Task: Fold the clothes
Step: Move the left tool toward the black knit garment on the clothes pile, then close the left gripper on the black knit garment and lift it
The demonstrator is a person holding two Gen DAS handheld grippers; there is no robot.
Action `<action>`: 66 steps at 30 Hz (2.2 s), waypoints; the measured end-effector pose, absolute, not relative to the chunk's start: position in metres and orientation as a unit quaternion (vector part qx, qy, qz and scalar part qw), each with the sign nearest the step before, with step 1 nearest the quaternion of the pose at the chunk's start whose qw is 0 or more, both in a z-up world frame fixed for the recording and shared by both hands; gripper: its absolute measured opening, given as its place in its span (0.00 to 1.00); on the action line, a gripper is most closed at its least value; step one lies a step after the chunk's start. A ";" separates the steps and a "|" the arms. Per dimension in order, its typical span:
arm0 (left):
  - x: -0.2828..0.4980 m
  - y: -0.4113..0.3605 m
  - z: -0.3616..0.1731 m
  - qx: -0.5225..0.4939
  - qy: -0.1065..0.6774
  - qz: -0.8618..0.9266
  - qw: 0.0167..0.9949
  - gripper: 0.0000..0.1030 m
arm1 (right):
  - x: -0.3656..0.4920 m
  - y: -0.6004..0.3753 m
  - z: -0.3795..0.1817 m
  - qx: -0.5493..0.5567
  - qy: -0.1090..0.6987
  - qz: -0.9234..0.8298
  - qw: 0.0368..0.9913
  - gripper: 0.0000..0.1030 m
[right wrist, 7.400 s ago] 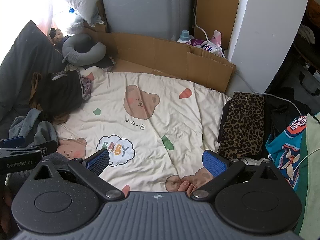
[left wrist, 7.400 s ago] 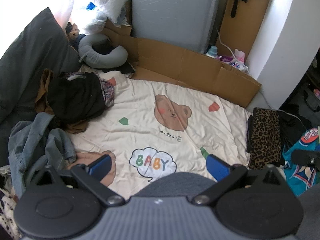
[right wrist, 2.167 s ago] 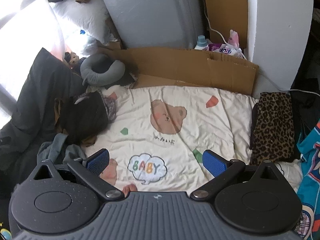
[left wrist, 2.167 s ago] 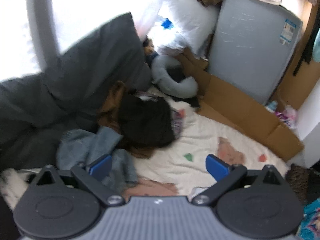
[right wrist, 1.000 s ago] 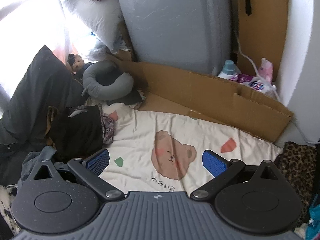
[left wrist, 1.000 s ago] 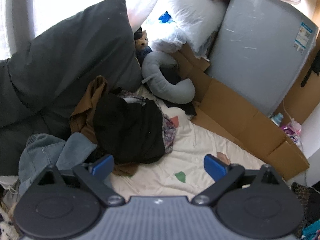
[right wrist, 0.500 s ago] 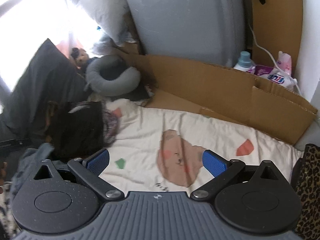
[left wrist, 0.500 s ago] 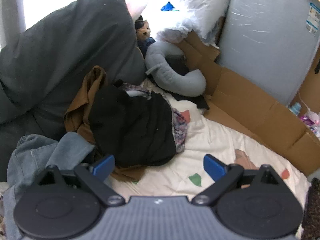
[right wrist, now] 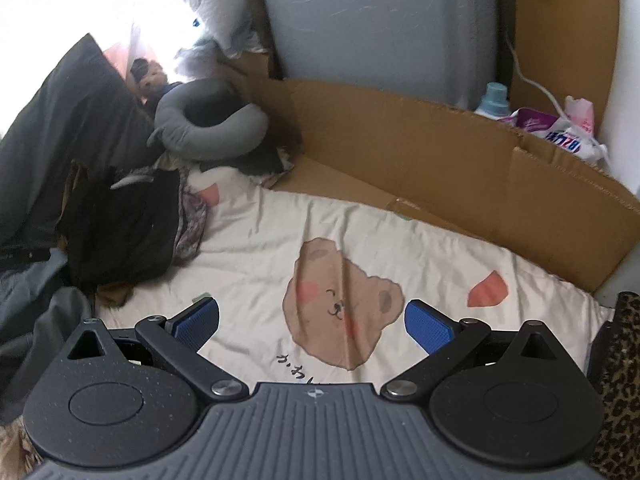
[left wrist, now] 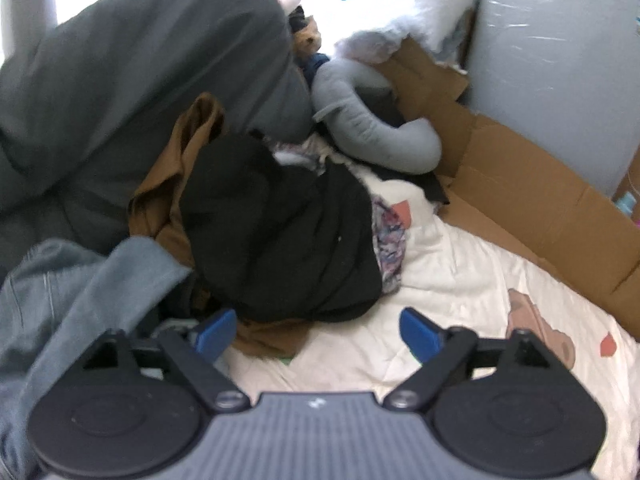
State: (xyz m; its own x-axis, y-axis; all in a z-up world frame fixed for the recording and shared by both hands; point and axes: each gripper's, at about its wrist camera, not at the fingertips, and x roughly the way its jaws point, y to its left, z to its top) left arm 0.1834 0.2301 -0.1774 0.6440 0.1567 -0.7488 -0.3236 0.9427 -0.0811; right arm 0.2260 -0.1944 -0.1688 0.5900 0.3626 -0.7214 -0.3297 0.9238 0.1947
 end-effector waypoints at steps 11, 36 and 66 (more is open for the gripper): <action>0.197 0.242 -0.211 -0.076 0.388 0.169 0.903 0.85 | 0.222 -0.182 -0.229 0.083 0.420 0.243 0.870 0.99; 0.253 0.301 -0.294 -0.092 0.372 0.247 0.890 0.76 | 0.222 -0.151 -0.290 0.034 0.445 0.267 0.854 0.98; 0.251 0.221 -0.265 -0.147 0.390 0.117 0.902 0.04 | 0.222 -0.175 -0.300 0.081 0.460 0.241 0.851 0.97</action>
State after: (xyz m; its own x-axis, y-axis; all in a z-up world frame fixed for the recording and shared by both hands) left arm 0.2509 0.2211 -0.2647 0.6687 0.0971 -0.7372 -0.3256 0.9296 -0.1729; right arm 0.2225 -0.1753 -0.3004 0.4605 0.4849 -0.7435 -0.3355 0.8706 0.3599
